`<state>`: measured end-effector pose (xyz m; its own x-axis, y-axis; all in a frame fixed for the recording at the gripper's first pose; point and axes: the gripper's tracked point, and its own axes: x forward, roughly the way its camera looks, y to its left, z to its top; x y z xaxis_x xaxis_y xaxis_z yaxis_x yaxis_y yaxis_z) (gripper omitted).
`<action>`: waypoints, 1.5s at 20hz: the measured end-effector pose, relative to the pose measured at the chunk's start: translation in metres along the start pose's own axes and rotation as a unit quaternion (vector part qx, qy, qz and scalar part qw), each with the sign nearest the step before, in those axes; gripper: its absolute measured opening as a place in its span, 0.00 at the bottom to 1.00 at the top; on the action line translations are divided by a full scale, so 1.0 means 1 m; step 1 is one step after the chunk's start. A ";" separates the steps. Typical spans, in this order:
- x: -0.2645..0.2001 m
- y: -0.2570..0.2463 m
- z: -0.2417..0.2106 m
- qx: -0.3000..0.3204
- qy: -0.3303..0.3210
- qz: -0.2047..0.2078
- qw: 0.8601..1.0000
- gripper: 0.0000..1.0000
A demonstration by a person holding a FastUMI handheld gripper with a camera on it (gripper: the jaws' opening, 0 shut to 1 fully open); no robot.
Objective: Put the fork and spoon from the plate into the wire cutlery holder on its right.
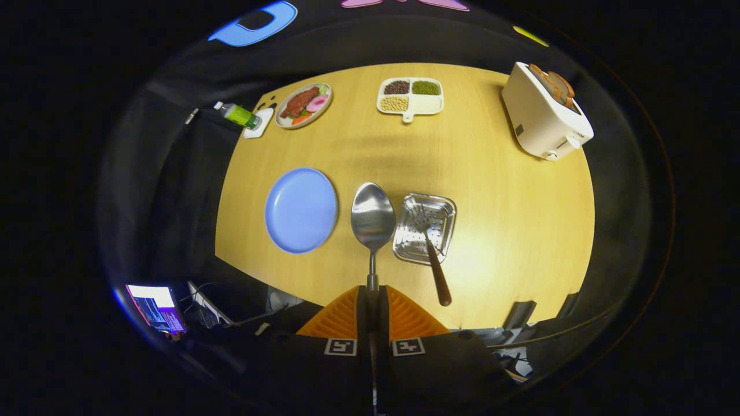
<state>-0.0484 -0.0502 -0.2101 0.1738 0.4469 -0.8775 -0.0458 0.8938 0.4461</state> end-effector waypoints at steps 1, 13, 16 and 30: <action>0.001 -0.010 -0.004 -0.003 0.020 -0.006 1.000 0.08; 0.043 -0.061 0.007 -0.022 0.246 -0.050 0.968 0.08; 0.053 -0.061 0.012 -0.019 0.278 -0.058 0.959 0.08; 0.069 -0.045 0.049 -0.007 0.174 -0.019 0.984 0.46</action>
<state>0.0142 -0.0618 -0.2817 -0.1726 0.3973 -0.9013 -0.0605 0.9090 0.4123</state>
